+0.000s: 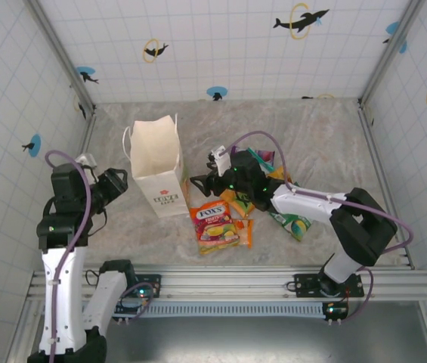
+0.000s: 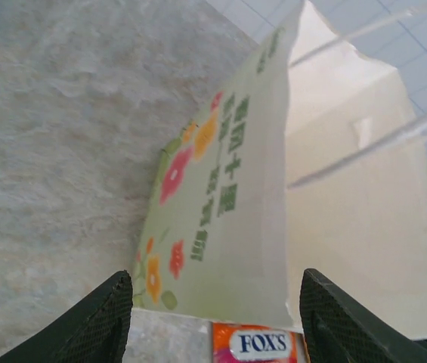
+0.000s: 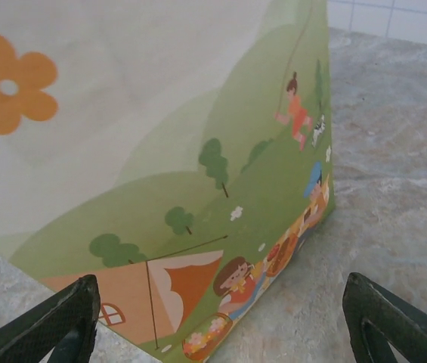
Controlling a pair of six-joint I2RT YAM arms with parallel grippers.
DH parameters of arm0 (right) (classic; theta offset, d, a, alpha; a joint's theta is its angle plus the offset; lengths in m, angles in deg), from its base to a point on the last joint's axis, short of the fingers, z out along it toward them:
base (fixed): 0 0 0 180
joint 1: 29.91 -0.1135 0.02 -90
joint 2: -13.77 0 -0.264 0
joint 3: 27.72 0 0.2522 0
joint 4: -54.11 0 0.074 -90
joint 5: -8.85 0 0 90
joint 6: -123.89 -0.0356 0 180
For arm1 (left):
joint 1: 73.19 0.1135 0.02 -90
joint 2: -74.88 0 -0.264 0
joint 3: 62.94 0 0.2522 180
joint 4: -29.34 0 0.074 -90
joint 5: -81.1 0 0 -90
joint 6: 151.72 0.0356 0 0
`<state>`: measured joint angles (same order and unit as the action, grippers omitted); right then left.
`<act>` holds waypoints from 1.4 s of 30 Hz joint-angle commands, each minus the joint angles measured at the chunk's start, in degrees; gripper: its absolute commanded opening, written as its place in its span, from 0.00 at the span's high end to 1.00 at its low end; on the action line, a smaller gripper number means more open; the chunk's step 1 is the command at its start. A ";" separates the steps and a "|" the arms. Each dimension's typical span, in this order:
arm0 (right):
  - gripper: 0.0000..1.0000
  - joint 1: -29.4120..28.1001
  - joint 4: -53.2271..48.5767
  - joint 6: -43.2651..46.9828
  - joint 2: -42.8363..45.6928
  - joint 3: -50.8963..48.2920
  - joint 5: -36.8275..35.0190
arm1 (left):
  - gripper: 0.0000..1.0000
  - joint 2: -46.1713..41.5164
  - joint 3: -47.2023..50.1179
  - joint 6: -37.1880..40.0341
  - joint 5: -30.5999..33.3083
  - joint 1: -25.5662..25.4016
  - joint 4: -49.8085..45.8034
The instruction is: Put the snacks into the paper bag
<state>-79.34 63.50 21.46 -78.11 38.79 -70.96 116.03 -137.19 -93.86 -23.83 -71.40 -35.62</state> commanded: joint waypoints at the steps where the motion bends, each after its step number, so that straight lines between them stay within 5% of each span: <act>1: 0.16 0.03 -0.27 -1.36 2.84 0.64 0.09 | 0.40 1.26 -2.00 0.38 -5.41 0.18 0.21; 17: 0.17 -0.28 -0.46 -1.68 6.16 -2.82 -2.50 | 0.54 16.14 -5.67 7.50 -5.90 0.22 5.09; 32: 0.17 0.30 -1.32 -1.37 6.84 -4.06 -2.88 | 0.56 22.61 -9.87 11.58 -2.25 0.01 5.56; 42: 0.17 1.61 -3.50 -2.92 8.46 -4.31 -2.28 | 0.69 22.96 -8.13 11.54 -0.98 -0.27 6.04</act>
<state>-78.08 60.07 19.10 -71.86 35.73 -73.38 138.91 -145.76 -83.46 -25.78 -71.43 -30.00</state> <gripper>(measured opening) 0.829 0.324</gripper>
